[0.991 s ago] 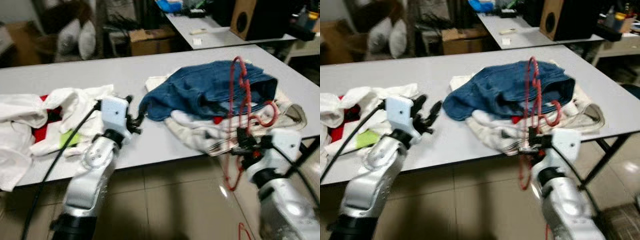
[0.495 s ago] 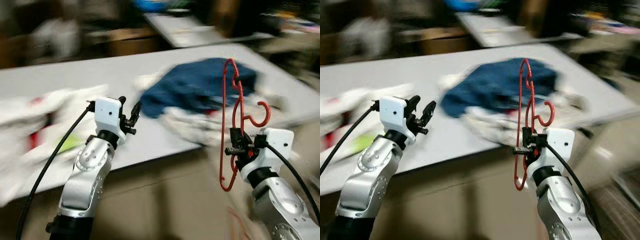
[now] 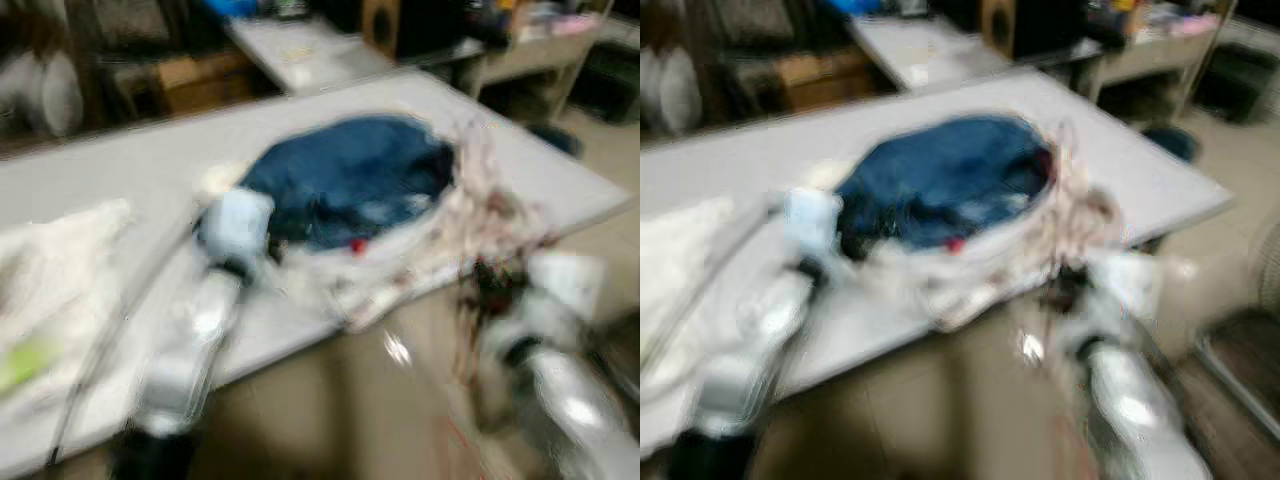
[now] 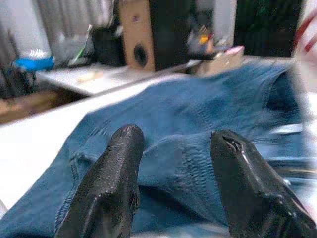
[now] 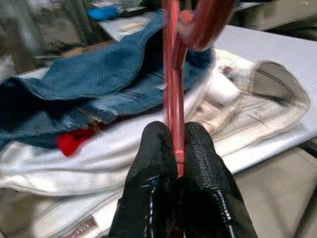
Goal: Hang hanger
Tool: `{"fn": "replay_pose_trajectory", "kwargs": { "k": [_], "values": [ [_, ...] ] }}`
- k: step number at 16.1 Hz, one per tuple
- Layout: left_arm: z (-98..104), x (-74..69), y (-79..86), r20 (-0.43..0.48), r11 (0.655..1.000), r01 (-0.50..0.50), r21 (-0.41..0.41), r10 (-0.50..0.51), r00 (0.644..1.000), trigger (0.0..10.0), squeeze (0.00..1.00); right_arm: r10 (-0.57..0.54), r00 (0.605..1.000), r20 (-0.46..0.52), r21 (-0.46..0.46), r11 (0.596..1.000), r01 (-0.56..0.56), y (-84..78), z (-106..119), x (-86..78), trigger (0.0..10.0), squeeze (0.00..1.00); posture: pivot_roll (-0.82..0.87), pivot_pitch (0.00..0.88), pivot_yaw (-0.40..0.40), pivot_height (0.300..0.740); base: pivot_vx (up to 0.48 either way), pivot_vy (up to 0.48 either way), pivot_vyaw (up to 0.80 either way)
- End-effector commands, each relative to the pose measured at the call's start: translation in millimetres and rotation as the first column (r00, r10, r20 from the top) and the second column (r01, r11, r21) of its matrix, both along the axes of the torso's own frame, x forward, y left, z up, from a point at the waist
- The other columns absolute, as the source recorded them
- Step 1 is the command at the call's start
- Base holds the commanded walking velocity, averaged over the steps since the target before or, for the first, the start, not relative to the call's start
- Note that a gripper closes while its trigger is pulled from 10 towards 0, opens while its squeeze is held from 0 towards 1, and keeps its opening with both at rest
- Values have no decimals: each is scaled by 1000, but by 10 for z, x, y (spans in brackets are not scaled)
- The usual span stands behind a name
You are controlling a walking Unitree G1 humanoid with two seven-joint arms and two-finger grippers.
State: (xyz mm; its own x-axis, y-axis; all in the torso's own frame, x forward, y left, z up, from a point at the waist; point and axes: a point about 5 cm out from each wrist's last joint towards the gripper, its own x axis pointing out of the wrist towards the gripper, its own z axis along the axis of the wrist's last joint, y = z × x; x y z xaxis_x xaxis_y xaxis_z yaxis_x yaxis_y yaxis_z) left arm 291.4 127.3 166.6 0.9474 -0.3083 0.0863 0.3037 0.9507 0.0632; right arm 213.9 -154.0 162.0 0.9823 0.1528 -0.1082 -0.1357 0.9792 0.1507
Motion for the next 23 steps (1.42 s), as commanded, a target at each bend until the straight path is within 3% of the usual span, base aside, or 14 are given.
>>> {"fn": "replay_pose_trajectory", "kwargs": {
  "k": [1, 4, 5, 6, 7, 9, 12, 14, 15, 19, 20, 21, 22, 23],
  "values": [
    [78, 10, -89, 28, 1000, 13, -9, -12, 1000, 10000, 0, 21, 1000, -2, -13, 1000, -21, -46, 9, -42, 10000, 0, -44, 43, 32, 740, 356, 0, 0],
    [139, 1, -37, 27, 996, 7, -85, -4, 1000, 10000, 0, 109, 994, 15, 12, 994, -109, -7, 45, -68, 10000, 0, -37, 52, 32, 740, 106, 0, 0],
    [174, -25, -6, 23, 991, 48, -124, -45, 999, 10000, 1000, 170, 985, 28, 53, 984, -172, 1, 77, -99, 10000, 0, -31, 55, 31, 740, 0, 0, 0],
    [184, -34, 3, 22, 988, 65, -137, -62, 998, 10000, 1000, 191, 981, 31, 69, 979, -193, 3, 85, -109, 10000, 0, -31, 55, 31, 740, 0, 0, 0],
    [213, -28, 51, 27, 993, 78, -86, -76, 997, 10000, 1000, 287, 958, 27, 104, 952, -288, -14, 96, -174, 10000, 0, -25, 61, 34, 740, 0, 0, 0],
    [226, -9, 78, 23, 996, 87, -38, -86, 996, 10000, 1000, 341, 940, 16, 119, 933, -340, -47, 93, -209, 10000, 0, -22, 63, 34, 740, 0, 0, 0],
    [163, 62, 38, -37, 975, 175, 135, -172, 984, 10000, 1000, 396, 918, -9, 187, 903, -387, -117, 86, -192, 10000, 0, -13, 61, 35, 740, 0, 0, 0],
    [128, 131, 30, -92, 962, 210, 175, -196, 976, 10000, 1000, 439, 898, -27, 232, 877, -421, -158, 87, -188, 10000, 0, -11, 60, 37, 740, 0, 0, 0],
    [93, 210, 37, -146, 961, 189, 200, -161, 976, 10000, 1000, 465, 884, -50, 229, 867, -443, -203, 79, -192, 10000, 0, -12, 60, 40, 740, 0, 0, 0],
    [93, 306, 119, -180, 945, 116, 306, -62, 982, 10000, 1000, 517, 850, -105, 220, 845, -487, -238, 62, -250, 10000, 0, -17, 55, 45, 740, 0, 0, 0],
    [91, 293, 113, -192, 941, 133, 311, -75, 979, 10000, 941, 518, 848, -114, 221, 845, -487, -244, 56, -256, 10000, 0, -16, 55, 46, 740, 0, 0, 0],
    [82, 282, 114, -212, 937, 142, 320, -76, 974, 10000, 412, 518, 846, -126, 222, 846, -484, -253, 48, -261, 10000, 0, -16, 55, 46, 740, 0, 0, 0],
    [83, 269, 110, -222, 934, 152, 323, -81, 972, 10000, 0, 513, 847, -135, 221, 849, -479, -267, 42, -260, 10000, 0, -15, 54, 44, 740, 0, 0, 0],
    [109, 263, 135, -238, 929, 140, 344, -58, 970, 10000, 0, 500, 854, -144, 229, 856, -463, -314, 51, -239, 10000, 0, -15, 55, 45, 740, 0, 0, 0]
  ]
}}
